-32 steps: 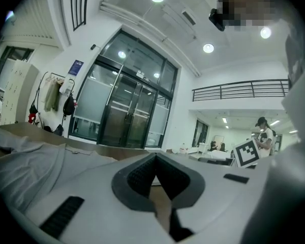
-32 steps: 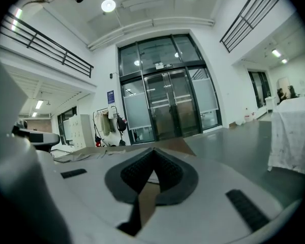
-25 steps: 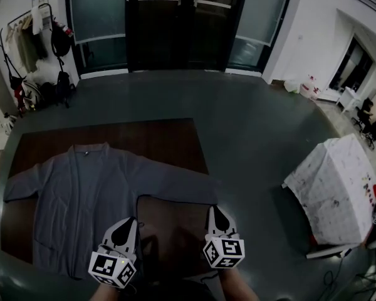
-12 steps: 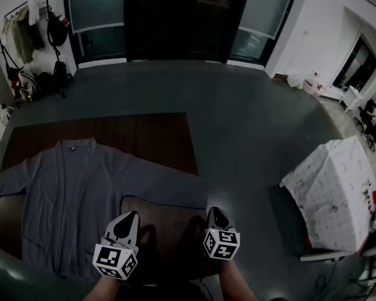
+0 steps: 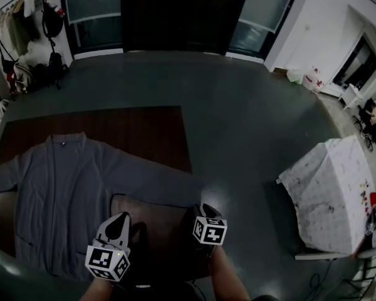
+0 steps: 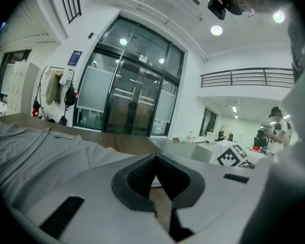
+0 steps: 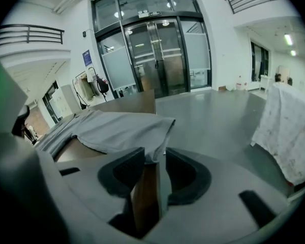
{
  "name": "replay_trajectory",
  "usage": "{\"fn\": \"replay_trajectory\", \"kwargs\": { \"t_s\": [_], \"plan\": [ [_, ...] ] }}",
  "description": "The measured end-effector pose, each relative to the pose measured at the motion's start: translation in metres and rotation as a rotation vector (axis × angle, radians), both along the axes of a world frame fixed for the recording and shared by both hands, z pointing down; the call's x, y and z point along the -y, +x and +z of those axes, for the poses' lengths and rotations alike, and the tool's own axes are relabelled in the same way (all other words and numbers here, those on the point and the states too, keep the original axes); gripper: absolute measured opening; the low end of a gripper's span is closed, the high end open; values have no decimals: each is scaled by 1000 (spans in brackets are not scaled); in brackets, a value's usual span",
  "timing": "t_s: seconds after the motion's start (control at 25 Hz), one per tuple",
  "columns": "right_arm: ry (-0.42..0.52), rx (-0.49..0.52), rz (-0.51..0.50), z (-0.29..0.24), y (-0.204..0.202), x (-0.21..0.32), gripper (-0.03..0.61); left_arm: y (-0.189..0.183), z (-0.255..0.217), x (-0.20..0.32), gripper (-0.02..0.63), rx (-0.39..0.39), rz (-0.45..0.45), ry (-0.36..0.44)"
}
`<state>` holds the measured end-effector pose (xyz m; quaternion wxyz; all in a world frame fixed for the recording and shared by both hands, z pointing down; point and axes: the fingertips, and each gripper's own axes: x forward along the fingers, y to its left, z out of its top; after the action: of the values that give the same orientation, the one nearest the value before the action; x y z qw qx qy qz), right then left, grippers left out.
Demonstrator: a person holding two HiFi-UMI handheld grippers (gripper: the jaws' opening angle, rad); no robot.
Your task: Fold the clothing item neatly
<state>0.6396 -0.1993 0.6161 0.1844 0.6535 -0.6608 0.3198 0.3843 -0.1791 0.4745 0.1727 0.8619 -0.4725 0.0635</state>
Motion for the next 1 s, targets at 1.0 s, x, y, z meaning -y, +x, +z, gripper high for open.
{"fn": "replay_trajectory", "kwargs": {
  "t_s": [1.0],
  "plan": [
    [115,-129,-82,-67,-30,24,27,-86,-26,-25,8,13,-141,47]
  ]
}}
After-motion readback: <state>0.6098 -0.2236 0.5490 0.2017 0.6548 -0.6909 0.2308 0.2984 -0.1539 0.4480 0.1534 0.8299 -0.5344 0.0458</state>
